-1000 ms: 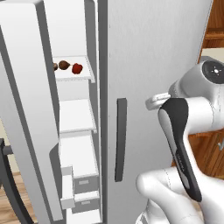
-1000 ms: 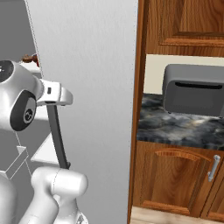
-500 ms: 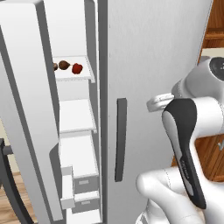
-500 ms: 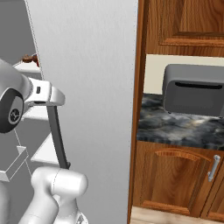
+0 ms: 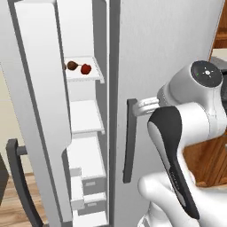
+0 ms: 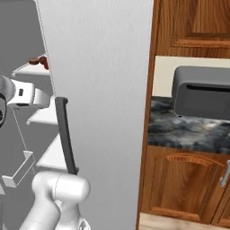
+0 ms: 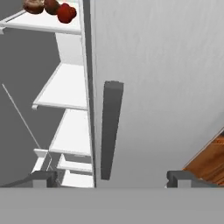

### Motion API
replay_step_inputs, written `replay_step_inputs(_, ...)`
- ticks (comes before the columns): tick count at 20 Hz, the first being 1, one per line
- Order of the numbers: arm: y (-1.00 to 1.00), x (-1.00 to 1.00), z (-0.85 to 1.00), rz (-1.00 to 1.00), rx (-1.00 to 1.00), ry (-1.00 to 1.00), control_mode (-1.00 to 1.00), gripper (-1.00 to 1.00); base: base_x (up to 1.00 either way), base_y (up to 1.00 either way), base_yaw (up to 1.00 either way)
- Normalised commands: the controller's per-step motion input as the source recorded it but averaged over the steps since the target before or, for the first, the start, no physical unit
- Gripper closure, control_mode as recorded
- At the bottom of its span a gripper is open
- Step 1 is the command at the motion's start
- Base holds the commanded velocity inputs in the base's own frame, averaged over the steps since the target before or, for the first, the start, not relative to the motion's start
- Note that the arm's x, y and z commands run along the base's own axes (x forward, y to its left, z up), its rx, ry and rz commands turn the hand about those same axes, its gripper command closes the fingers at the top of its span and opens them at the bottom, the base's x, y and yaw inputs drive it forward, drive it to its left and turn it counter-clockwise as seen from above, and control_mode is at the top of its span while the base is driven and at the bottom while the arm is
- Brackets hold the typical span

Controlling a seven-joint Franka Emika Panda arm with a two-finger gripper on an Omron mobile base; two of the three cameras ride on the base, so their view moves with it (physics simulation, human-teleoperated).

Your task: Take the pear, bell pepper, and mushroom from the freezer and place them in the bowl on the counter.

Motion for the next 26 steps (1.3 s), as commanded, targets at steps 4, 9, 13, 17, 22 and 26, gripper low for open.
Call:
replay_step_inputs(4,0.00,0.00,0.00,0.00,0.00,0.00,1.00,-1.00,0.20,0.71,0.01)
replay_step_inputs(9,0.00,0.00,0.00,0.00,0.00,0.00,1.00,-1.00,0.23,-0.18,0.07)
replay_step_inputs(13,0.00,0.00,0.00,0.00,0.00,0.00,1.00,-1.00,0.28,-0.51,0.09)
replay_step_inputs(17,0.00,0.00,0.00,0.00,0.00,0.00,1.00,-1.00,0.79,-0.07,0.11)
replay_step_inputs(22,0.00,0.00,0.00,0.00,0.00,0.00,1.00,-1.00,0.91,0.15,0.09)
replay_step_inputs(26,0.00,0.00,0.00,0.00,0.00,0.00,1.00,-1.00,0.83,0.49,0.07)
